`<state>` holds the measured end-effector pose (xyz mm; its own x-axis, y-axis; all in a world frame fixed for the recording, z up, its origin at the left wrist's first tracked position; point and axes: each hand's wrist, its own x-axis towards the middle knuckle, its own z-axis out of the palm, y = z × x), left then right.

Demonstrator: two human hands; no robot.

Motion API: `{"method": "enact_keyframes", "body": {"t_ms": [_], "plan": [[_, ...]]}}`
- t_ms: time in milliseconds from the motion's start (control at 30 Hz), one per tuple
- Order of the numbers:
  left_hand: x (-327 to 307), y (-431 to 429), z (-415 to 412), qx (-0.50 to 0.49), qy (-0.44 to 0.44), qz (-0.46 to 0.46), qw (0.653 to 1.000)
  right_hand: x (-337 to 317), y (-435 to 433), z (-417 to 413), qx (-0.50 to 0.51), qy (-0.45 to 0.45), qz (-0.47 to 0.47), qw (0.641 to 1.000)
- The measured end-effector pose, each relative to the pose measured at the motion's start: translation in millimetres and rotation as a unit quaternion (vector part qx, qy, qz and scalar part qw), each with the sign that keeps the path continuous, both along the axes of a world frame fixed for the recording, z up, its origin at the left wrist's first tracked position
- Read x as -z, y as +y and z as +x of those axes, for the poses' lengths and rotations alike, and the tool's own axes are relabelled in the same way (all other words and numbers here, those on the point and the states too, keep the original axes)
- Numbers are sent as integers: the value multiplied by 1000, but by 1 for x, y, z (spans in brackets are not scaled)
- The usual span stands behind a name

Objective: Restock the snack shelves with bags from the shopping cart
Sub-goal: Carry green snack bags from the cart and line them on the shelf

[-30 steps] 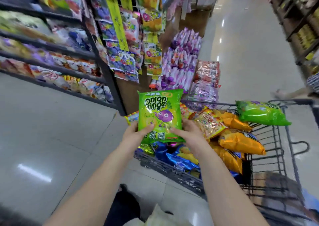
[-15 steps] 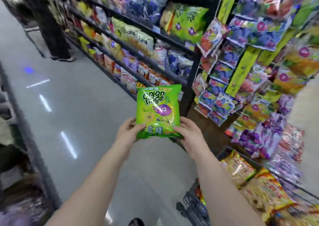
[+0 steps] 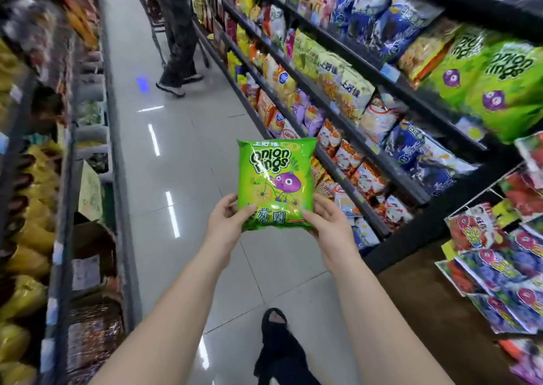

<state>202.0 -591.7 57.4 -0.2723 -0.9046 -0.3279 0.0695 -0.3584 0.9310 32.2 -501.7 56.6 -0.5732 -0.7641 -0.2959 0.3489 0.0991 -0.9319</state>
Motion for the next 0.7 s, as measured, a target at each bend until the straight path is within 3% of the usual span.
{"method": "enact_keyframes", "body": {"t_ms": [200,500,700], "plan": [[-37,-131,-78,-11,8,-62,998,-29,-135,-78,4,14,-68,998],[-126,-325,-186,-1,18,-192,981,-124,-322,-184,21,60,-168,984],[-199,-457,-254,59,41,-304,950,-197,-430,-237,95,160,-232,955]]}}
